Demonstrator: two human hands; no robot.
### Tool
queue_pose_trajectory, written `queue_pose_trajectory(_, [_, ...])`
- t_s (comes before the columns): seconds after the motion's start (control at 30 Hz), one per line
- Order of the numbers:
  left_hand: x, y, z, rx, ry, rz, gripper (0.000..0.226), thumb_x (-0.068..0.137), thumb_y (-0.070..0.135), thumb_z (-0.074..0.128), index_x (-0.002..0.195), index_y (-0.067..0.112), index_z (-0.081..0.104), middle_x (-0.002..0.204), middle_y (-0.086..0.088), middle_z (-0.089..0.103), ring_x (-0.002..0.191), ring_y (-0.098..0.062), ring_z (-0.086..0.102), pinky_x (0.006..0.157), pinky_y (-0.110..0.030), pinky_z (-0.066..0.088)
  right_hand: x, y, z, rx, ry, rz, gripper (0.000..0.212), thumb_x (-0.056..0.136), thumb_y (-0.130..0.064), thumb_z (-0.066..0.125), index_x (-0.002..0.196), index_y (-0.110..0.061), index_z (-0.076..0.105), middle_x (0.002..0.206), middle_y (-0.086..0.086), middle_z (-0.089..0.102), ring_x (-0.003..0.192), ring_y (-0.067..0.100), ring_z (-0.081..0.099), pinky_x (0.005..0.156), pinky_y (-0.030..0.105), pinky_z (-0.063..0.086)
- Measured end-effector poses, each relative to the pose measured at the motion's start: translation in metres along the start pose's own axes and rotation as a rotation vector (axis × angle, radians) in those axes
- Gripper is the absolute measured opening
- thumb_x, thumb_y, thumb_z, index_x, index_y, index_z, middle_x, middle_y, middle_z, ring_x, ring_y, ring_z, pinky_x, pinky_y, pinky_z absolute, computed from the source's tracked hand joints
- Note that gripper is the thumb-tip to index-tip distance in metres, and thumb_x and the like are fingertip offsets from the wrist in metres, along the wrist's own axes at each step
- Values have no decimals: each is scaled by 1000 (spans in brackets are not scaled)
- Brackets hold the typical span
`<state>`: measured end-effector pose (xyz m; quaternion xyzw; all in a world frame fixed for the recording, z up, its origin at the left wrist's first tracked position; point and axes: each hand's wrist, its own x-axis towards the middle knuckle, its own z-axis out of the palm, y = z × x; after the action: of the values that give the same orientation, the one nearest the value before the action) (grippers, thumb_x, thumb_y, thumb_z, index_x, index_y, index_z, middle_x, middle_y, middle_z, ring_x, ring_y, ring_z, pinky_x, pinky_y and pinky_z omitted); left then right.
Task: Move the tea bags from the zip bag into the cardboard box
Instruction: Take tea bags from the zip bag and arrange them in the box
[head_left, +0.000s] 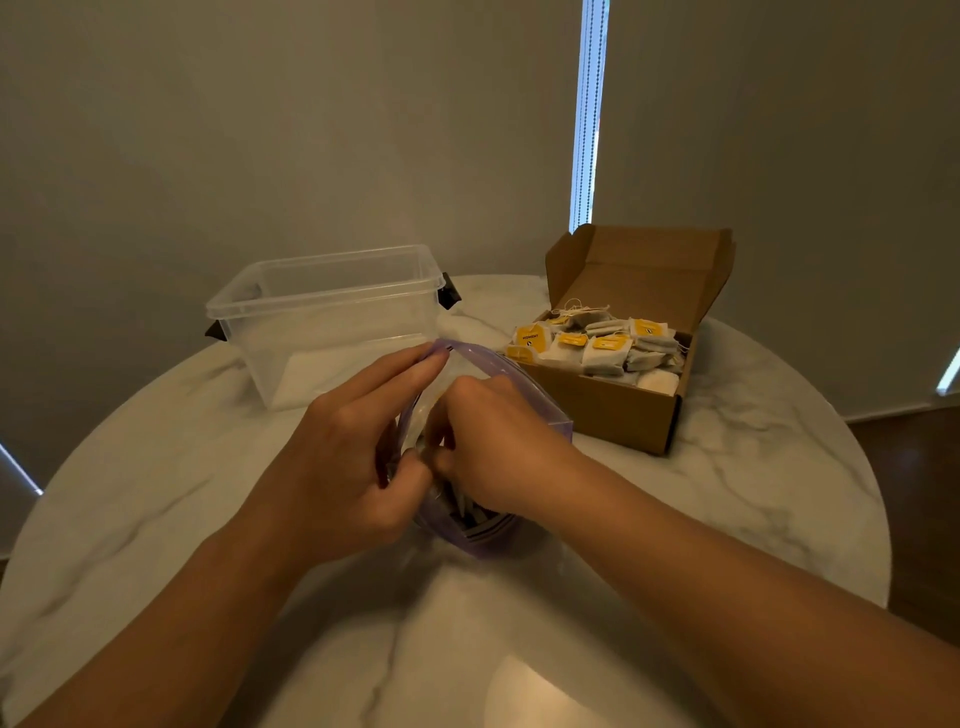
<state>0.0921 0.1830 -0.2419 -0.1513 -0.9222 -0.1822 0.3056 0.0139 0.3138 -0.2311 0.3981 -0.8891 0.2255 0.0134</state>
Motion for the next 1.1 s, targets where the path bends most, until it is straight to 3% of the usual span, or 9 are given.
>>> queue_pose_trajectory(0.2, [0, 1, -1, 12, 1, 1, 70, 75, 22, 47, 143, 5, 50, 146, -1, 50, 106, -28, 49, 84, 4, 32, -3, -2, 0, -27, -11, 10, 20, 92, -21, 63, 110, -14, 69, 101, 5, 66, 93, 20, 60, 80, 30, 50])
queue_pose_trajectory(0.3, [0, 0, -1, 16, 8, 7, 69, 75, 18, 49, 143, 4, 49, 146, -2, 51, 107, -27, 48, 80, 3, 34, -16, -3, -6, 18, 18, 19, 21, 95, -23, 59, 112, -16, 69, 103, 4, 66, 96, 19, 59, 83, 30, 51])
queue_pose_trajectory(0.37, [0, 1, -1, 10, 14, 8, 69, 75, 16, 51, 143, 4, 49, 146, -3, 51, 111, -27, 41, 77, -4, 41, -27, -2, -11, 47, 75, 12, 21, 96, -25, 57, 112, -20, 70, 104, 1, 67, 97, 16, 59, 87, 31, 53])
queue_pose_trajectory(0.43, [0, 2, -1, 6, 11, 10, 68, 77, 19, 51, 143, 4, 49, 146, -3, 51, 113, -26, 37, 79, 1, 38, -37, 1, -13, 90, 184, -13, 19, 95, -27, 59, 110, -22, 71, 102, -2, 68, 95, 11, 60, 84, 30, 54])
queue_pose_trajectory(0.6, [0, 1, 0, 6, -7, -2, 69, 77, 12, 59, 144, 7, 48, 146, 0, 50, 105, -23, 51, 77, 5, 34, -50, 11, -16, 227, 342, -23, 16, 90, -28, 65, 104, -24, 73, 92, -11, 69, 82, 2, 62, 74, 17, 54])
queue_pose_trajectory(0.7, [-1, 1, -1, 8, 8, 4, 67, 77, 14, 56, 143, 6, 50, 145, 0, 51, 110, -21, 44, 79, 5, 33, -58, 19, -21, 383, 422, -3, 9, 87, -25, 70, 94, -28, 74, 81, -19, 67, 79, -1, 64, 70, 15, 55])
queue_pose_trajectory(0.87, [-1, -1, 1, 15, 11, 5, 71, 73, 8, 60, 143, 5, 49, 145, -1, 51, 113, -22, 35, 78, 6, 32, -64, 31, -32, 679, 444, 77, 8, 83, -18, 73, 87, -23, 76, 79, -10, 73, 76, 3, 69, 65, 22, 58])
queue_pose_trajectory(1.1, [-1, -1, 2, 16, 9, -9, 70, 75, 9, 61, 143, 5, 49, 146, -1, 51, 108, -29, 43, 76, 7, 33, -66, 39, -47, 862, 430, 100, 8, 84, -14, 71, 89, -17, 76, 82, -4, 75, 78, 11, 72, 67, 24, 59])
